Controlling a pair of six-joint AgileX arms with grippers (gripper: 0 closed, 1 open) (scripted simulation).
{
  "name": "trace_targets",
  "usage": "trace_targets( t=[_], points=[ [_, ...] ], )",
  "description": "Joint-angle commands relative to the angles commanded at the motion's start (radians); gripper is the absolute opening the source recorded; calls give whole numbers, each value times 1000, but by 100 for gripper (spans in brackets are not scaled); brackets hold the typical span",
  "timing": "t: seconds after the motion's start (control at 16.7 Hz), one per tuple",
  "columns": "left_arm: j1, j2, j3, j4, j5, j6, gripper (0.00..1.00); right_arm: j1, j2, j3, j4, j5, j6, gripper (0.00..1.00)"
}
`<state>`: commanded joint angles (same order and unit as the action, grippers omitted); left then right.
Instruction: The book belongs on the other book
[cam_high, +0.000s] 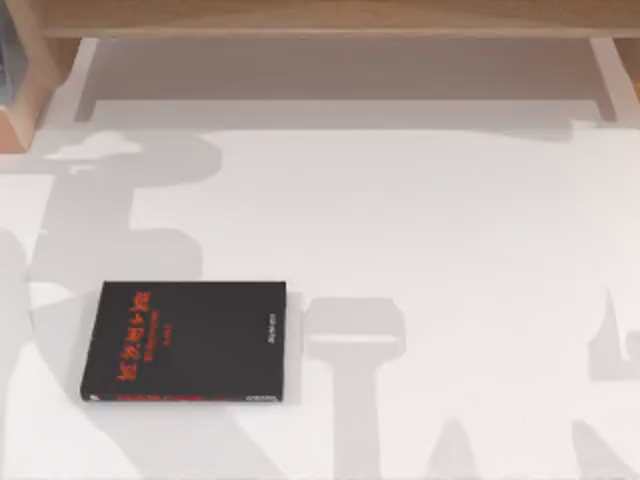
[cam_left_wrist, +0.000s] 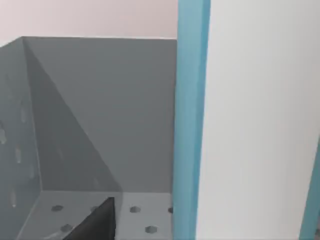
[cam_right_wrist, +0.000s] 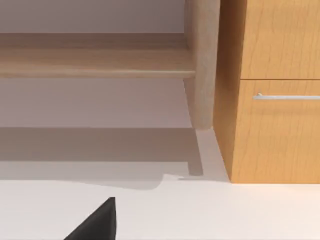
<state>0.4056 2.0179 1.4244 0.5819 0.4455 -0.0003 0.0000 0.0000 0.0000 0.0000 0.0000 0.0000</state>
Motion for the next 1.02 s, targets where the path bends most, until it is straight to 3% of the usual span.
trace_targets(
  t=[1.02],
  points=[
    [-26, 108, 158, -49, -24, -1, 100, 0, 0, 0, 0, 0, 0, 100]
  ],
)
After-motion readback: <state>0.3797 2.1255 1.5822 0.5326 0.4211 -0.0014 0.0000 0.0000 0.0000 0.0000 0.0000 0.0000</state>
